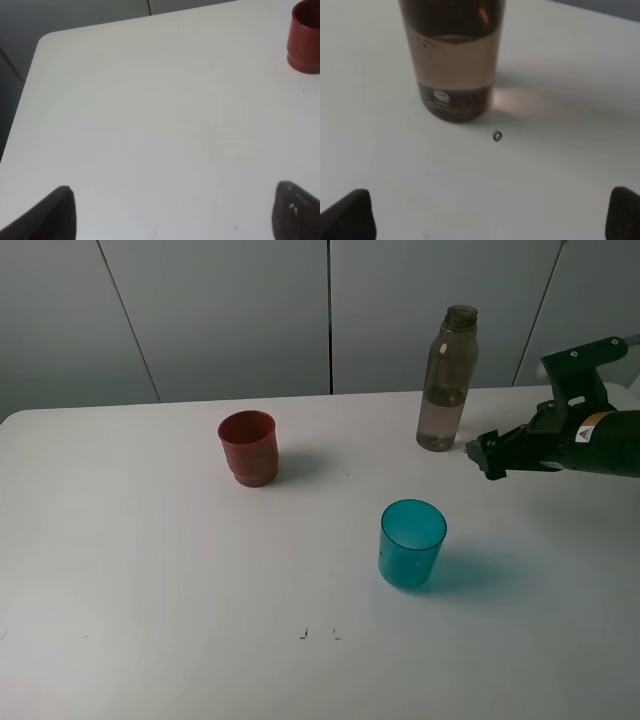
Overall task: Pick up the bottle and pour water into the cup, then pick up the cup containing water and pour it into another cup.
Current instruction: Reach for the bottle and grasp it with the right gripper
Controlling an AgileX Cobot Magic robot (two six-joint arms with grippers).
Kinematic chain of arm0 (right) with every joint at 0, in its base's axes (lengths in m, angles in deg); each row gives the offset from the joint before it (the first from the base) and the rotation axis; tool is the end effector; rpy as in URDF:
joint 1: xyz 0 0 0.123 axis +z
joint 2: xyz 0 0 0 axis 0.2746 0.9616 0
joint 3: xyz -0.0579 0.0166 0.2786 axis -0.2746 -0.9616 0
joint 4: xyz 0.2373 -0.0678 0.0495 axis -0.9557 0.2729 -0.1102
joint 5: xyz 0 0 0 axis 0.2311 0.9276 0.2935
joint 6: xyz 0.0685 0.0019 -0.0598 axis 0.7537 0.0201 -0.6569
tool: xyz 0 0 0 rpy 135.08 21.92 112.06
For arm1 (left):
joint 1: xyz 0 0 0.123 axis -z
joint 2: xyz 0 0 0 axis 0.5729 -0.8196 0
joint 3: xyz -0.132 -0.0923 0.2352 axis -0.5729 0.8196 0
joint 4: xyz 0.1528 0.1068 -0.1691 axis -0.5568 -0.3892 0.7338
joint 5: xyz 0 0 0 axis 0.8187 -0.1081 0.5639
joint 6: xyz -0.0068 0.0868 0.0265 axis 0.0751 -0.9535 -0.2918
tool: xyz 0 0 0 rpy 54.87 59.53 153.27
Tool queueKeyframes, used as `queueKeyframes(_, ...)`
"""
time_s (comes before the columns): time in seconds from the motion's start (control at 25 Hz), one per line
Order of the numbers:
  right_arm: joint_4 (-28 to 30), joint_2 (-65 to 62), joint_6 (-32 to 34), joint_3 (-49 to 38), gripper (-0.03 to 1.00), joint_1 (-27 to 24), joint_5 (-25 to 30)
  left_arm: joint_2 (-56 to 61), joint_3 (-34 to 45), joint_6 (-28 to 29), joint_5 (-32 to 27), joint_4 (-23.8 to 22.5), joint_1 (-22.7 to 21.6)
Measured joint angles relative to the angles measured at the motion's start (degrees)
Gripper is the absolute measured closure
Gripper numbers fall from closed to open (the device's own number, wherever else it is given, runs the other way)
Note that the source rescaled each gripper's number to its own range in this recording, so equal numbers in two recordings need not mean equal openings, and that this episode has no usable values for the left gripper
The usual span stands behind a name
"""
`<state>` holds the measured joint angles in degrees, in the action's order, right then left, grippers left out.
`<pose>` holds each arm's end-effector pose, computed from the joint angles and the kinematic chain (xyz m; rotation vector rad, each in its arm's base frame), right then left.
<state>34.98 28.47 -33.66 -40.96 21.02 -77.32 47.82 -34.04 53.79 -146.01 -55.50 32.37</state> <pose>0.2826 0.0380 0.1288 -0.4083 2.1715 0.0870 -0.0083 -0.0013 0.2794 0.0988 2.0581 0.1020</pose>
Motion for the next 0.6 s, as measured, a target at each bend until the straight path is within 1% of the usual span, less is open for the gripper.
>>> queueKeyframes(0.08, 3.9, 2.4, 1.7, 0.0, -0.03, 0.0, -6.3, 0.0, 0.0, 0.0, 0.0, 0.0, 0.0)
queueKeyframes(0.16, 5.6, 5.0, 2.2, 0.1, -0.03, 0.0, -12.5, 0.0, 0.0, 0.0, 0.0, 0.0, 0.0)
queueKeyframes(0.2, 5.7, 6.3, 2.4, 0.3, -0.03, 0.0, -14.1, 0.0, 0.0, 0.0, 0.0, 0.0, 0.0)
queueKeyframes(0.24, 5.7, 7.2, 2.4, 0.4, -0.03, 0.0, -14.8, 0.0, 0.0, 0.0, 0.0, 0.0, 0.0)
queueKeyframes(0.6, 5.6, 14.0, 2.6, 6.4, -0.03, 0.0, -15.8, 0.0, 0.0, 0.0, 0.0, 0.0, 0.0)
